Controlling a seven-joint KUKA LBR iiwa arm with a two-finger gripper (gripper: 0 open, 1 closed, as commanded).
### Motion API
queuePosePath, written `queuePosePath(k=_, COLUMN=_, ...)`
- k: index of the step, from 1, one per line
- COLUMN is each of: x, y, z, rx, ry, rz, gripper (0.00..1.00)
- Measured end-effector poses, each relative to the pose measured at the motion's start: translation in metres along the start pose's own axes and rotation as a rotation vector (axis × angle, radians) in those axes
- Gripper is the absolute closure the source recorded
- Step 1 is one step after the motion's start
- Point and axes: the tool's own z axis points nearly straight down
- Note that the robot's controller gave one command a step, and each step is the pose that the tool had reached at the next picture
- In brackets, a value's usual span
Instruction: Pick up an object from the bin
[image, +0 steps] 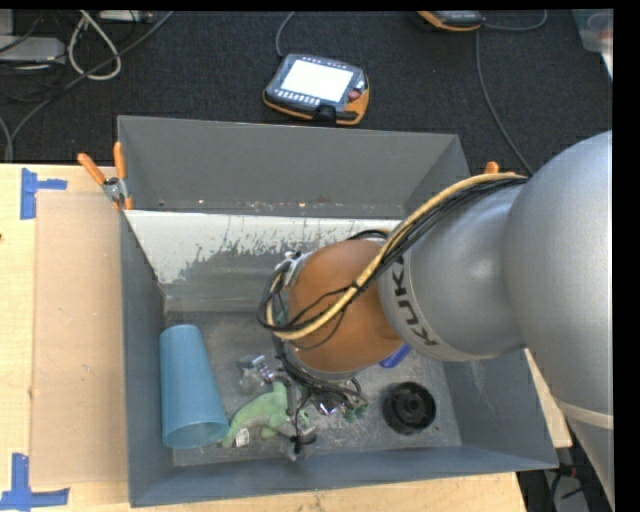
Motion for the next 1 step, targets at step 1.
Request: queuePosePath(k=1, x=-0.0107, y=-0.0101, z=0.0295, rx=0.003, ry=-0.01, rz=-0.085, gripper=0.0)
